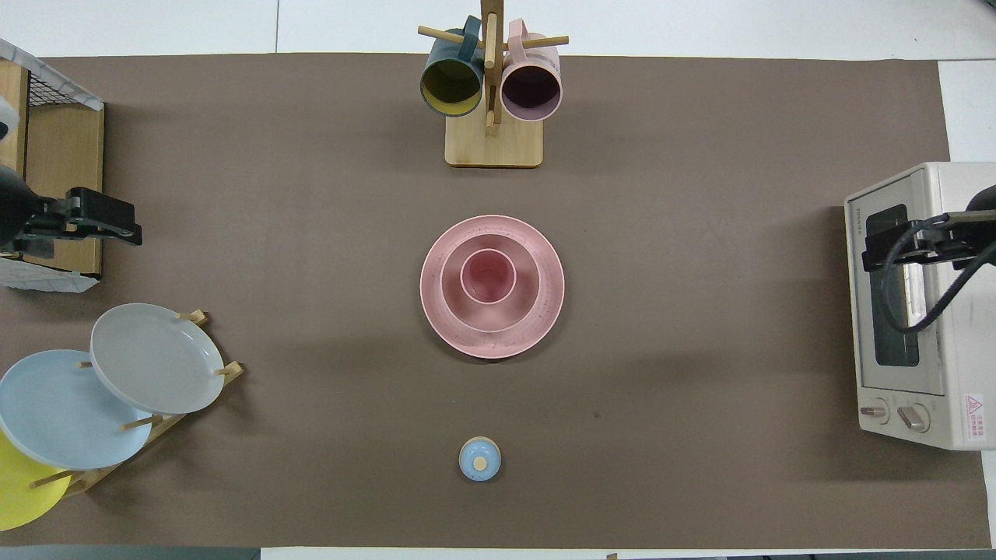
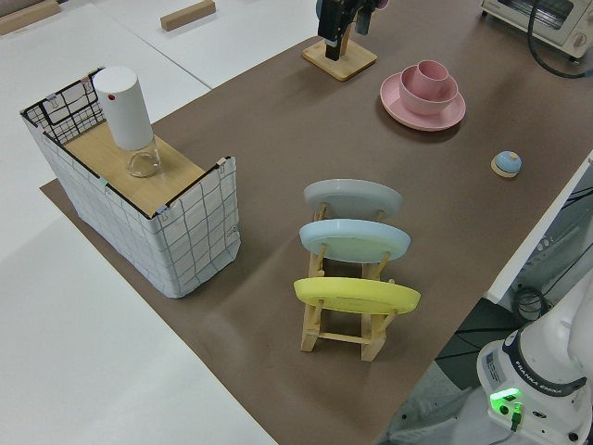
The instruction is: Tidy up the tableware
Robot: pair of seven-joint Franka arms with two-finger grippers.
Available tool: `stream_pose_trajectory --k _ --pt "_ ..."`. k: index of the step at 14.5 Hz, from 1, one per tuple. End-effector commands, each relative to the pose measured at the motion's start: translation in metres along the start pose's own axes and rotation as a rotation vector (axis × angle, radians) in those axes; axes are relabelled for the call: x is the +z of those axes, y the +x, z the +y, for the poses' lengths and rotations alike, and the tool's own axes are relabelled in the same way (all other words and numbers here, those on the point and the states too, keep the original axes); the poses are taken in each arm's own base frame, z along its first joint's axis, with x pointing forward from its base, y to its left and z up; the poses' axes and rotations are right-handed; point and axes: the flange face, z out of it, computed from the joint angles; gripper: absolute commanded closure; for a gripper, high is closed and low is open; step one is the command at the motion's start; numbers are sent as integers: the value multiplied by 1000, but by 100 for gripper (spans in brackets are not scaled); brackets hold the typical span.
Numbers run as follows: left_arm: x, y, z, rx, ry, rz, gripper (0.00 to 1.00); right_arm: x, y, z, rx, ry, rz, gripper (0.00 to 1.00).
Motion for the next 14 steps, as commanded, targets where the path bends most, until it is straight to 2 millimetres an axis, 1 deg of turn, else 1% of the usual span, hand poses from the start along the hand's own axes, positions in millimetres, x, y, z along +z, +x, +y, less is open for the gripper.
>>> stream_pose_trajectory --k 1,3,4,5,6,7,9,11,14 --pt "18 -22 6 32 -11 39 0 -12 -10 -3 0 16 16 0" --pt "16 -21 6 24 -11 32 0 -14 -10 0 3 18 20 0" --pt "11 -20 12 33 -11 25 0 -14 -11 -1 0 18 19 0" --pt "1 -17 19 45 -9 7 0 -13 -11 0 0 18 16 0" --pt "-13 -12 21 50 -5 -23 0 -13 -11 0 1 18 16 0" --pt "-26 -11 20 50 -6 -27 0 -12 -11 -1 0 18 16 0" --pt "-21 -11 22 52 -5 -27 0 -12 -11 -1 0 18 14 0" --pt "-23 -13 22 56 -5 -25 0 -12 -11 -1 0 18 14 0" --pt "-16 -17 21 53 -3 -37 0 -12 -11 0 1 18 16 0"
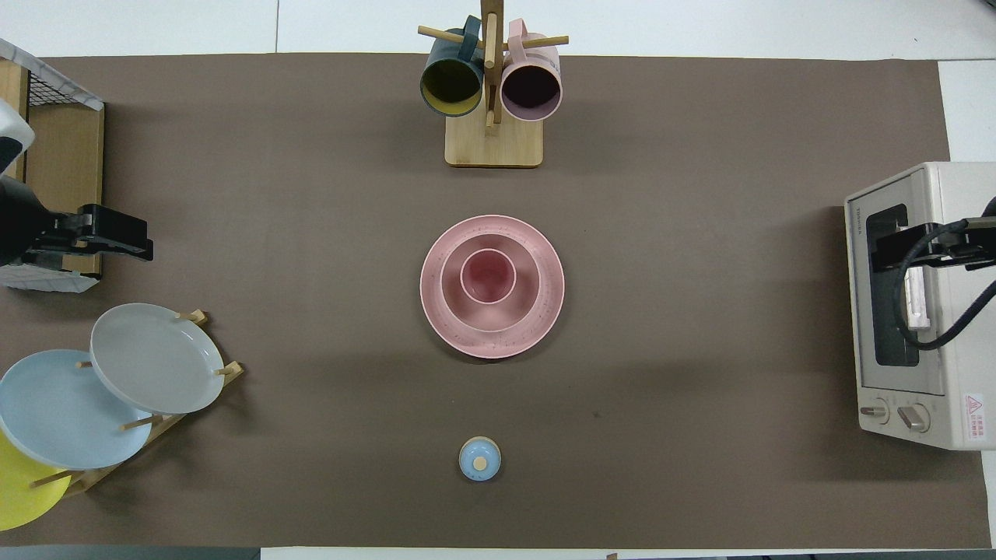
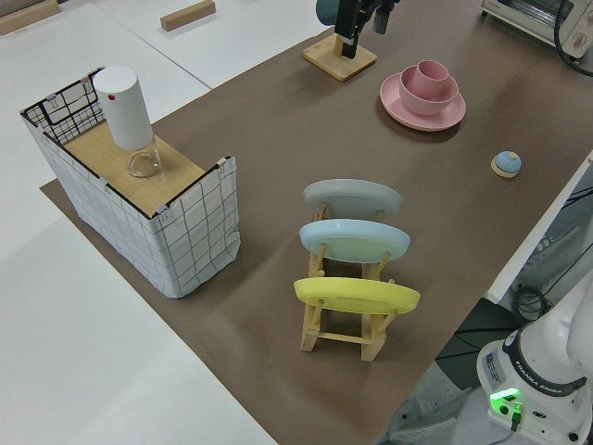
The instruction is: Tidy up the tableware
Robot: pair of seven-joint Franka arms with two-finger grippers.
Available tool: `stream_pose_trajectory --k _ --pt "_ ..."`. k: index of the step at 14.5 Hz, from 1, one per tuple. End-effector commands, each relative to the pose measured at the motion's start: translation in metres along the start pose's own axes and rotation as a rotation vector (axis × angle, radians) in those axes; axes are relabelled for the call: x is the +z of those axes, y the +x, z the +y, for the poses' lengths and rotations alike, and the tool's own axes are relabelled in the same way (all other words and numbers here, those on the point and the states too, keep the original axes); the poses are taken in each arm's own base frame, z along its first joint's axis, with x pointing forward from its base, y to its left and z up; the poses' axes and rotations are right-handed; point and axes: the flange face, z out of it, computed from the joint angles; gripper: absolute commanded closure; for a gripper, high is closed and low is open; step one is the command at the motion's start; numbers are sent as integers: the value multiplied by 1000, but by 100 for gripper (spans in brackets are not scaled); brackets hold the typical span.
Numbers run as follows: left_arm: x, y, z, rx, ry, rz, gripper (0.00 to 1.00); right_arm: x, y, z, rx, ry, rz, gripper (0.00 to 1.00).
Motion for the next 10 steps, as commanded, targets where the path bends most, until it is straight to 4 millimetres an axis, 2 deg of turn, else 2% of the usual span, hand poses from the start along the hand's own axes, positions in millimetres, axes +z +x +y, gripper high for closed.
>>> stream_pose_trajectory --k 1,3,10 --pt "3 -4 1 10 -6 -19 0 0 -4 2 6 18 -8 0" --pt "5 -14 -2 8 -6 -6 0 0 -4 1 5 18 -9 0" --pt "2 -13 -3 10 -10 1 0 0 -4 2 6 18 -8 0"
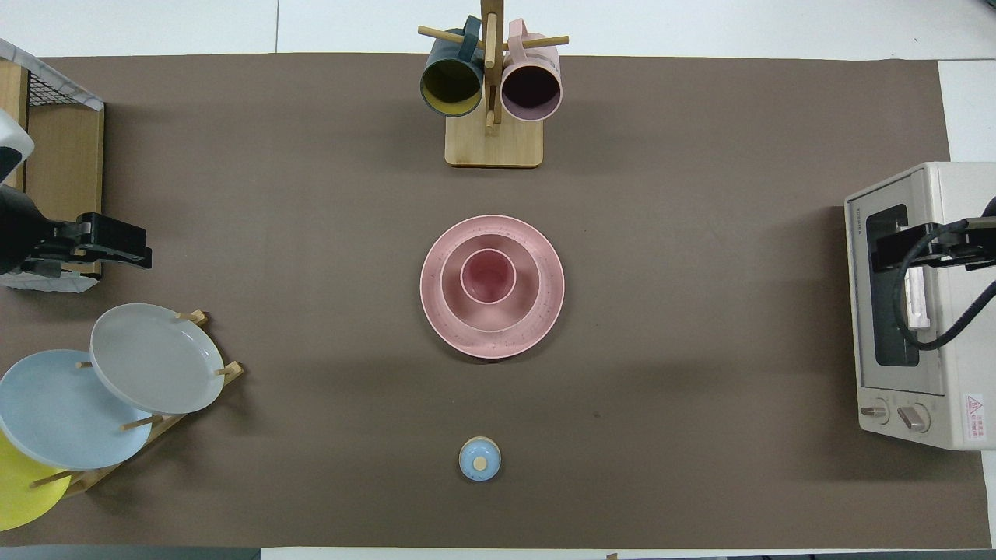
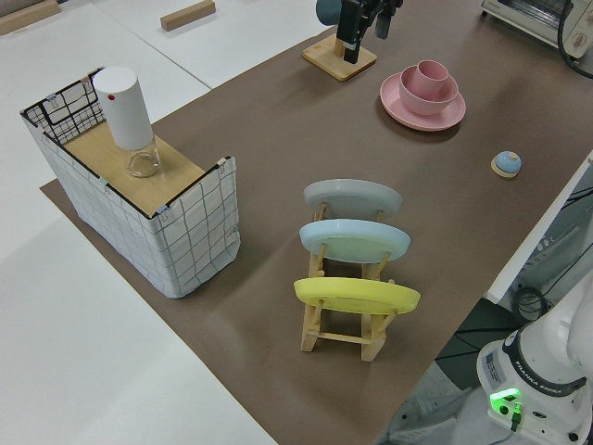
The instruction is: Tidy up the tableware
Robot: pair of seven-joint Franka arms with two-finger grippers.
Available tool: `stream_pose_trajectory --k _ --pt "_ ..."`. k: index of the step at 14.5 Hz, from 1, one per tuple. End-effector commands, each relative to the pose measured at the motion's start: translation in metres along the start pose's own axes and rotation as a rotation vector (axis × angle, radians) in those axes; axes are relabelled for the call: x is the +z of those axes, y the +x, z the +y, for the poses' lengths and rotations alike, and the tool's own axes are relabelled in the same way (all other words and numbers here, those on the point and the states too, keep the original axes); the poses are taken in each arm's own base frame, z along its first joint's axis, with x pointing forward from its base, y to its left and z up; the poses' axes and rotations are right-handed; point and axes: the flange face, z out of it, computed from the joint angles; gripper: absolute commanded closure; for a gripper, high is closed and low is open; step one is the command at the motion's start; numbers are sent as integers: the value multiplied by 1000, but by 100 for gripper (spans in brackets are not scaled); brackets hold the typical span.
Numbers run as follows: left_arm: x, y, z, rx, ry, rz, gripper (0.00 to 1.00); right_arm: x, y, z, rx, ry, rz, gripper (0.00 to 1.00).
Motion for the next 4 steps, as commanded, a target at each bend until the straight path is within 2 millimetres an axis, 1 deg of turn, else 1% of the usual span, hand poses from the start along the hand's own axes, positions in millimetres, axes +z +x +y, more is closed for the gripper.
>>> stream_pose_trajectory --k 1,4 --pt "-2 -6 2 18 -12 10 0 0 -4 2 6 18 -8 0" --pt "0 -6 4 26 -12 15 0 0 -4 2 6 18 -8 0"
